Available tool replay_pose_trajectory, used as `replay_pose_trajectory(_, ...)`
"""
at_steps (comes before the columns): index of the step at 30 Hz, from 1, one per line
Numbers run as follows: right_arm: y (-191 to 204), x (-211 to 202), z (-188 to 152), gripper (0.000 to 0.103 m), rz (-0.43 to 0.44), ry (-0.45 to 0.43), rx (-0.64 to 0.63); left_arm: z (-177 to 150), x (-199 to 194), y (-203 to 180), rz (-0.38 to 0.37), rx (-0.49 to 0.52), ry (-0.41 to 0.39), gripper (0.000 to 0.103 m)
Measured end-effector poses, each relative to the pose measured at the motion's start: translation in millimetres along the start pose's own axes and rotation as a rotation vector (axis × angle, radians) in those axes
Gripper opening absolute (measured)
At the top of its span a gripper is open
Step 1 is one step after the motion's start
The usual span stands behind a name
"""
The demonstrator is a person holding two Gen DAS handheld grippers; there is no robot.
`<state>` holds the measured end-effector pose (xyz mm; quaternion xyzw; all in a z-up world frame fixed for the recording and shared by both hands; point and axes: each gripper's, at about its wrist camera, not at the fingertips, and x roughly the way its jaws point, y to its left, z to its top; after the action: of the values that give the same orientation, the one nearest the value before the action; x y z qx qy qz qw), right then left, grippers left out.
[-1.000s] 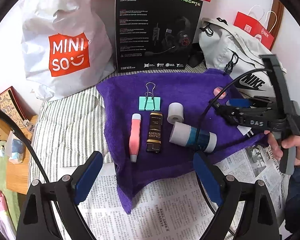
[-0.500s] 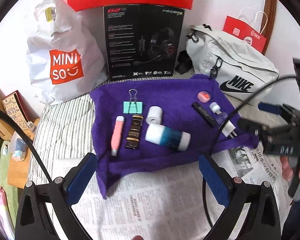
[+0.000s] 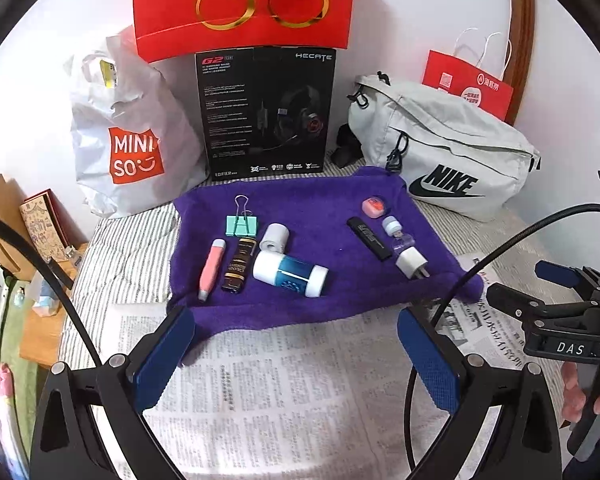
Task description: Organize rigid objects
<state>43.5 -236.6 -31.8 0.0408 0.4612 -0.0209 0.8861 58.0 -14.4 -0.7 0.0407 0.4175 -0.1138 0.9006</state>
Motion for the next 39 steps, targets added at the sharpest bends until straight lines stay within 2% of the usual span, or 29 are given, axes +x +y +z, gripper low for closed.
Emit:
replay_pose_trajectory(8, -7, -22, -8, 0.103, -0.047, -0.009, 0.005, -7, -10, -3, -0.015, -0.037, 0.008, 0.103)
replay_pose_trajectory(16, -6, -32, -11, 0.103, -0.049, -0.028, 0.009, -10, -19, -1, 0.015, -0.046, 0.006, 0.103)
replay_pose_trajectory(39, -1, -44, -14, 0.103, -0.047, -0.055, -0.013, -13, -26, -3, 0.020, -0.035, 0.005, 0.103)
